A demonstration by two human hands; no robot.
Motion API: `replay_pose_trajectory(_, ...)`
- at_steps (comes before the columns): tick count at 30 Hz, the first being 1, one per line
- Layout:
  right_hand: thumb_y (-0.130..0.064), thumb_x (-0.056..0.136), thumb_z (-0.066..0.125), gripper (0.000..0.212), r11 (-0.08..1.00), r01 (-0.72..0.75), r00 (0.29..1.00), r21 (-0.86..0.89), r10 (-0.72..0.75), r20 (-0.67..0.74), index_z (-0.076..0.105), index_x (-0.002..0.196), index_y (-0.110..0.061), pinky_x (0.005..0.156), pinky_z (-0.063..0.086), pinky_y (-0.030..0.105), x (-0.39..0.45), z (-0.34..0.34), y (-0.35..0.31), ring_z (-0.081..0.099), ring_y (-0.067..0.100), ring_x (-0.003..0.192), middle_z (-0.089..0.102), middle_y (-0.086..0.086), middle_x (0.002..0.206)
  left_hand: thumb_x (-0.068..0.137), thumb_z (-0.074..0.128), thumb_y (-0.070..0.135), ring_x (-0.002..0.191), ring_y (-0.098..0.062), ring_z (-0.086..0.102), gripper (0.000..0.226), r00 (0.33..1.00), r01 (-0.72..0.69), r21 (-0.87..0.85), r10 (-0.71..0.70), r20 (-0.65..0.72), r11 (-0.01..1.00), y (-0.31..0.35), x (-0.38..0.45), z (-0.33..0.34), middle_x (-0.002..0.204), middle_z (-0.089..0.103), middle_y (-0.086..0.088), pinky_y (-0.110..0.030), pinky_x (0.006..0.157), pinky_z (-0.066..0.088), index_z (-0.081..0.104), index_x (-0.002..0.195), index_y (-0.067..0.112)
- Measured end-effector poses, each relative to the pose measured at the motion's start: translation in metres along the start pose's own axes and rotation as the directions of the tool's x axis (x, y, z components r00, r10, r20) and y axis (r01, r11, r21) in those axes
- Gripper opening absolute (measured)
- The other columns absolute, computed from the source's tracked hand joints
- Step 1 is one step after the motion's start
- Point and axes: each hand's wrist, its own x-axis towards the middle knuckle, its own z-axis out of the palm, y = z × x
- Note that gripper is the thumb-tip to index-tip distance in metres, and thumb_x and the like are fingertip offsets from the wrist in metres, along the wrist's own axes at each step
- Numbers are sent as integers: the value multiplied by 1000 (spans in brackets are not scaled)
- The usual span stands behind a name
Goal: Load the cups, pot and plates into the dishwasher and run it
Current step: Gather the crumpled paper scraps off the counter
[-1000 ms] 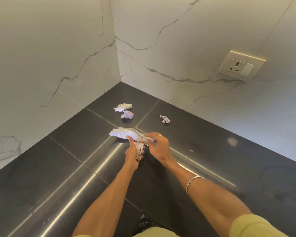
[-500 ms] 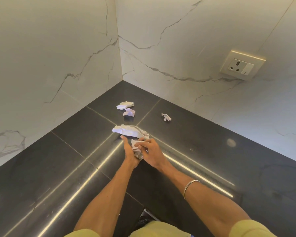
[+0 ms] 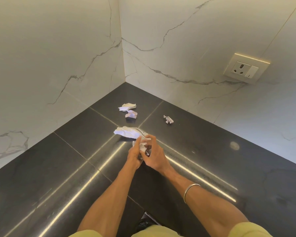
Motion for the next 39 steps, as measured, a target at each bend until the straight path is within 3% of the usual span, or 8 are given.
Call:
replay_pose_trajectory(5,-36,89,64,46,995,39,998,-95,-34,59,42,128,-31,83,54,26,9,-16,8,63,3,96,62,-16,108,67,86,41,85,-28,71,58,999,29,-15,-30,-29,999,3,0,1,103,75,-14,-31,63,55,71,113,9)
replay_pose_trajectory(10,-28,93,57,28,976,-136,981,-169,109,-158,49,120,-27,86,49,27,37,-37,27,57,7,100,59,-9,113,70,83,20,51,-16,50,33,998,61,-67,-63,-30,996,6,-6,7,79,64,-12,-22,40,35,66,96,8)
replay_pose_trajectory(15,8,80,47,57,913,-349,921,-211,292,-260,49,130,-21,93,45,33,86,-58,55,47,22,118,45,0,137,74,81,18,54,-18,48,31,998,56,-90,-60,-36,994,6,-4,8,92,64,-17,-22,41,36,66,100,7)
replay_pose_trajectory(21,12,77,59,86,783,-330,918,-528,397,16,29,152,-17,111,34,51,128,-68,84,24,33,145,14,4,163,78,79,20,56,-19,52,29,996,60,-78,-65,-68,995,11,-1,9,93,68,-18,-23,41,40,66,101,7)
replay_pose_trajectory(24,7,84,59,76,746,-317,894,-586,442,79,32,151,-14,109,37,51,135,-66,94,33,36,139,29,8,157,78,80,22,58,-19,55,30,993,66,-75,-73,-91,995,11,-1,9,93,69,-17,-27,48,45,67,100,8)
replay_pose_trajectory(27,3,87,56,49,767,-289,937,-572,350,-4,51,133,-11,93,45,42,126,-62,93,48,35,114,52,12,133,78,81,22,60,-20,56,28,992,60,-86,-69,-105,994,11,-1,9,93,68,-17,-30,55,47,67,98,8)
replay_pose_trajectory(33,4,83,59,27,850,-422,906,-316,394,-153,66,89,-21,74,43,27,101,-55,83,61,27,97,67,4,101,80,81,32,60,-18,56,42,995,22,-84,-30,-94,996,8,3,6,101,68,-15,-24,41,44,66,111,8)
replay_pose_trajectory(39,-17,88,67,14,923,-347,938,-169,345,-39,78,94,-23,80,45,19,72,-41,40,66,9,91,76,-6,95,80,79,43,55,-17,53,43,998,-1,-77,-4,-58,997,8,4,8,87,68,-11,-24,43,43,67,107,11)
